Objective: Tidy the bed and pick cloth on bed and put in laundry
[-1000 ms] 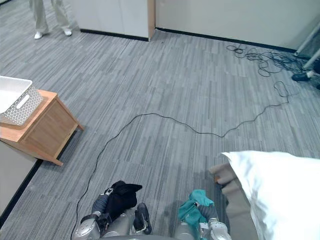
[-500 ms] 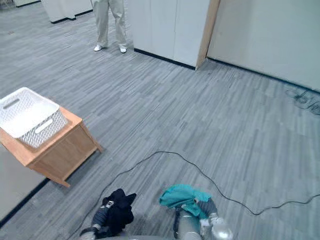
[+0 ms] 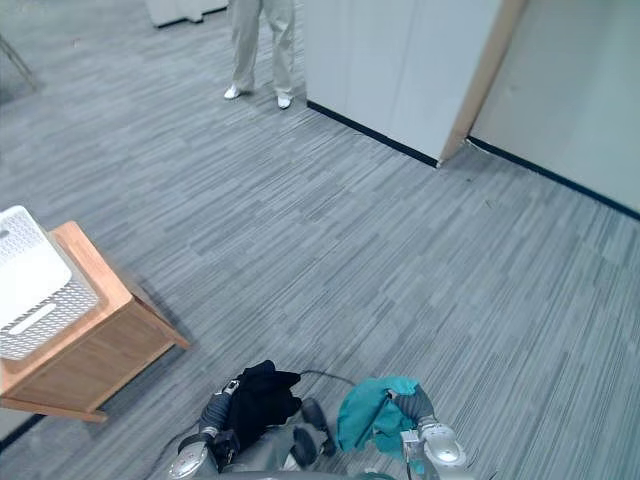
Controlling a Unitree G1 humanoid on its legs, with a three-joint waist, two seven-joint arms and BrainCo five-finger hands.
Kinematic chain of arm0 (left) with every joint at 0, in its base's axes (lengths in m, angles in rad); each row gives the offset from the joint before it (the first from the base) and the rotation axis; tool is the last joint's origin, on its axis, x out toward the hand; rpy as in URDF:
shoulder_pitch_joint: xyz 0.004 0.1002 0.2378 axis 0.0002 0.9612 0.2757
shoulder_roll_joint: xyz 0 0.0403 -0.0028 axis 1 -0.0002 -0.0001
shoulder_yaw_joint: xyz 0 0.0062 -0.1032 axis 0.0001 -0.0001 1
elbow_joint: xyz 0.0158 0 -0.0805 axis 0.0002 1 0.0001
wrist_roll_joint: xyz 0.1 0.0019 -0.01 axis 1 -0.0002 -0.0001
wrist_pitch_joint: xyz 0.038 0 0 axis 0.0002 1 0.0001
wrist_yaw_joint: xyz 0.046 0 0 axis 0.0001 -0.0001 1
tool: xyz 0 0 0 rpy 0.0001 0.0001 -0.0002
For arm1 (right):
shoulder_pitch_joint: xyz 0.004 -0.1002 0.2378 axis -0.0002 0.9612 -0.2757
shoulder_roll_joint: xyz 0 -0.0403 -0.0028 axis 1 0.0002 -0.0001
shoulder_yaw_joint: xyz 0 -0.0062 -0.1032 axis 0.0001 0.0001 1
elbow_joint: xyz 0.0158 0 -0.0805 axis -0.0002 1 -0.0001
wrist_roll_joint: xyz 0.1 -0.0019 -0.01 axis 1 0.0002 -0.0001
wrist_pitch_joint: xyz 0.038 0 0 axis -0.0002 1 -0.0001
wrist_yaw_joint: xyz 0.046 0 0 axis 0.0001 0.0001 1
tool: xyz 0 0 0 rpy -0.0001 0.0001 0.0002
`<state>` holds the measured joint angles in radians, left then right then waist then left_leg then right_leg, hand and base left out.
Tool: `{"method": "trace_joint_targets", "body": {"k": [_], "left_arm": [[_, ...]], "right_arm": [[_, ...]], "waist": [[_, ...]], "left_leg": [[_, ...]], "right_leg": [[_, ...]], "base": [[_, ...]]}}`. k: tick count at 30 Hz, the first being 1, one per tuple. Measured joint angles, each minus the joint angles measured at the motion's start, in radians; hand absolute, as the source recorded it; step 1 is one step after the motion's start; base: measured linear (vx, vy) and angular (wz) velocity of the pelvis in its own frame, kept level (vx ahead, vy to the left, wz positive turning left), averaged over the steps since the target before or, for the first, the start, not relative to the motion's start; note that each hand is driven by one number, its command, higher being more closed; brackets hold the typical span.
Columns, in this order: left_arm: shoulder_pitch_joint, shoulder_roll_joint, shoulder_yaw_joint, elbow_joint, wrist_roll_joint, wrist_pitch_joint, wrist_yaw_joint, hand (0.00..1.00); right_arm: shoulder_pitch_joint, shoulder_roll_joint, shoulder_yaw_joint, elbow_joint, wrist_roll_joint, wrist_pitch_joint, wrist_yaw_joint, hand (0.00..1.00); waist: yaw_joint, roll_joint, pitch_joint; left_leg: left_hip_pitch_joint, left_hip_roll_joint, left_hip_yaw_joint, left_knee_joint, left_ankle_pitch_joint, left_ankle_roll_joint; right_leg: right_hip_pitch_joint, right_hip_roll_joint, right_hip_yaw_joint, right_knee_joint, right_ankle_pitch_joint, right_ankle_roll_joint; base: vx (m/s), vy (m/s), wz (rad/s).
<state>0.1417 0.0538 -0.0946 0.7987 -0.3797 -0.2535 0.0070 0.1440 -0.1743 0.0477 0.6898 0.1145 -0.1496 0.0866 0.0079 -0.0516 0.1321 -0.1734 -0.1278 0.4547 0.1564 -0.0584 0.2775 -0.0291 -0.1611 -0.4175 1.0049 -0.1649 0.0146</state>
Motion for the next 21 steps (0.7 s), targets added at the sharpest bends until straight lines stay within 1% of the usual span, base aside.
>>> {"method": "trace_joint_targets", "body": {"k": [1,2,3,4,5,6,7,8,9,10,11,12,13,14,15,16,17,18,19,20,21], "left_arm": [[-0.003,-0.006,-0.004,0.016,0.007,0.006,0.016,1.00],[-0.002,-0.004,-0.010,0.021,0.013,0.006,0.029,1.00],[-0.001,0.002,-0.018,0.021,0.029,0.006,0.040,1.00],[-0.008,0.009,-0.023,0.021,0.035,0.005,0.044,1.00],[-0.018,0.019,-0.023,0.021,0.043,0.005,0.049,1.00],[-0.022,0.030,-0.023,0.021,0.046,0.004,0.050,1.00],[-0.027,0.050,-0.020,0.021,0.047,0.002,0.055,1.00],[-0.023,0.090,-0.011,0.028,0.044,0.002,0.061,1.00],[-0.018,0.103,-0.003,0.033,0.040,0.002,0.061,1.00],[0.005,0.113,0.031,0.033,0.037,0.004,0.061,1.00],[0.023,0.112,0.050,0.027,0.035,0.004,0.060,1.00],[0.053,0.113,0.062,0.026,0.026,0.006,0.058,1.00],[0.073,0.110,0.094,0.030,0.015,0.016,0.056,1.00],[0.073,0.092,0.103,0.030,0.014,0.018,0.056,1.00],[0.078,0.053,0.104,0.029,0.003,0.018,0.050,1.00],[0.098,0.027,0.105,0.030,-0.002,0.016,0.040,1.00],[0.114,0.017,0.105,0.033,-0.001,0.015,0.030,1.00],[0.116,0.018,0.106,0.033,-0.001,0.015,0.028,1.00],[0.116,0.021,0.107,0.029,-0.001,0.010,0.019,1.00],[0.121,0.018,0.106,0.011,-0.002,-0.004,0.014,1.00],[0.120,0.014,0.106,0.006,-0.002,-0.009,0.014,1.00]], "right_arm": [[0.002,-0.002,-0.002,0.006,0.000,0.001,0.000,1.00],[0.017,-0.001,0.003,0.003,0.002,-0.001,0.000,1.00],[0.027,0.005,0.007,-0.002,0.006,-0.003,-0.002,1.00],[0.031,0.011,0.007,-0.002,0.013,-0.004,-0.003,1.00],[0.033,0.022,0.007,-0.002,0.025,-0.005,-0.012,1.00],[0.033,0.026,0.007,-0.002,0.029,-0.006,-0.019,1.00],[0.032,0.038,0.007,-0.002,0.033,-0.007,-0.024,1.00],[0.013,0.056,0.006,-0.002,0.033,-0.006,-0.024,1.00],[0.009,0.062,0.006,-0.002,0.033,-0.005,-0.024,1.00],[0.012,0.069,0.009,-0.002,0.034,-0.001,-0.024,1.00],[0.014,0.066,0.010,-0.002,0.034,0.002,-0.023,1.00],[0.016,0.058,0.010,-0.002,0.042,0.005,-0.022,1.00],[-0.002,0.038,0.009,0.002,0.063,0.007,-0.025,1.00],[-0.010,0.021,0.010,0.003,0.072,0.010,-0.024,1.00],[-0.012,-0.021,0.009,0.002,0.074,0.013,-0.022,1.00],[-0.015,-0.040,0.011,0.003,0.070,0.025,-0.018,1.00],[-0.017,-0.039,-0.001,0.003,0.064,0.039,-0.017,1.00],[-0.017,-0.036,0.000,0.003,0.061,0.041,-0.016,1.00],[-0.017,-0.029,-0.002,0.001,0.050,0.040,-0.013,1.00],[-0.018,-0.025,-0.003,-0.012,0.032,0.033,-0.004,1.00],[-0.019,-0.025,-0.004,-0.012,0.031,0.026,0.000,1.00]], "waist": [[0.003,0.012,0.008],[0.001,0.040,0.019],[0.000,0.060,0.020],[-0.002,0.072,0.025],[-0.006,0.096,0.028],[-0.005,0.095,0.027],[0.006,0.074,0.025],[0.012,0.029,0.029],[0.011,0.014,0.031],[0.010,-0.003,0.025],[0.011,0.002,0.015],[0.014,0.015,-0.011],[0.009,0.021,-0.024],[0.004,0.051,-0.015],[0.012,0.117,-0.004],[0.028,0.152,0.006],[0.025,0.158,0.017],[0.024,0.149,0.020],[0.024,0.128,0.024],[0.026,0.103,0.027],[0.026,0.098,0.028]], "left_leg": [[0.057,-0.001,-0.063,0.007,-0.027,-0.014],[0.137,0.017,-0.148,0.009,-0.058,-0.039],[0.173,0.037,-0.210,0.015,-0.081,-0.058],[0.197,0.056,-0.261,0.024,-0.095,-0.076],[0.219,0.087,-0.350,0.030,-0.116,-0.111],[0.225,0.096,-0.380,0.031,-0.123,-0.121],[0.240,0.102,-0.433,0.031,-0.141,-0.149],[0.259,0.091,-0.469,0.033,-0.172,-0.192],[0.274,0.090,-0.483,0.037,-0.190,-0.210],[0.309,0.104,-0.515,0.068,-0.239,-0.230],[0.325,0.124,-0.538,0.096,-0.285,-0.233],[0.345,0.156,-0.553,0.134,-0.336,-0.258],[0.267,0.182,-0.525,0.365,-0.367,-0.299],[0.209,0.222,-0.497,0.514,-0.351,-0.325],[0.130,0.316,-0.439,0.727,-0.270,-0.342],[0.072,0.397,-0.389,0.864,-0.206,-0.303],[0.022,0.423,-0.324,0.925,-0.219,-0.293],[0.015,0.419,-0.302,0.915,-0.223,-0.295],[0.009,0.394,-0.244,0.842,-0.227,-0.302],[-0.009,0.345,-0.140,0.677,-0.226,-0.306],[-0.012,0.322,-0.106,0.603,-0.224,-0.309]], "right_leg": [[-0.040,-0.017,0.017,0.041,-0.057,-0.012],[-0.071,-0.010,0.046,-0.003,-0.109,0.000],[-0.104,0.004,0.079,-0.080,-0.126,0.017],[-0.127,0.019,0.109,-0.182,-0.135,0.032],[-0.160,0.038,0.165,-0.445,-0.108,0.080],[-0.171,0.039,0.189,-0.551,-0.082,0.108],[-0.205,0.021,0.252,-0.752,-0.001,0.160],[-0.251,-0.022,0.313,-0.844,0.051,0.230],[-0.260,-0.036,0.325,-0.858,0.064,0.235],[-0.253,-0.038,0.338,-0.859,0.098,0.200],[-0.243,-0.024,0.340,-0.833,0.114,0.168],[-0.234,0.006,0.329,-0.765,0.103,0.141],[-0.240,0.012,0.302,-0.667,0.124,0.102],[-0.232,0.027,0.283,-0.632,0.129,0.093],[-0.180,0.075,0.242,-0.617,0.084,0.055],[-0.131,0.104,0.220,-0.628,0.059,0.026],[-0.041,0.101,0.179,-0.658,0.033,0.014],[-0.011,0.093,0.167,-0.677,0.028,0.011],[0.053,0.079,0.135,-0.736,0.028,0.010],[0.138,0.068,0.086,-0.813,0.029,0.010],[0.161,0.066,0.065,-0.836,0.029,0.011]], "base": [[0.74,-0.162,1.97],[0.71,-0.169,1.95],[0.57,-0.164,1.82],[0.53,-0.230,1.94],[0.40,-0.223,1.67],[0.49,-0.313,1.73],[0.55,-0.466,1.29],[0.56,-0.502,1.17],[0.48,-0.470,1.04],[0.45,-0.445,0.80],[0.60,-0.576,0.81],[0.75,-0.683,0.85],[0.60,-0.567,0.89],[0.53,-0.548,0.89],[0.48,-0.484,0.50],[0.60,-0.525,0.60],[0.52,-0.403,0.52],[0.47,-0.413,0.79],[0.52,-0.458,0.83],[0.51,-0.413,0.91],[0.43,-0.297,0.87]]}}
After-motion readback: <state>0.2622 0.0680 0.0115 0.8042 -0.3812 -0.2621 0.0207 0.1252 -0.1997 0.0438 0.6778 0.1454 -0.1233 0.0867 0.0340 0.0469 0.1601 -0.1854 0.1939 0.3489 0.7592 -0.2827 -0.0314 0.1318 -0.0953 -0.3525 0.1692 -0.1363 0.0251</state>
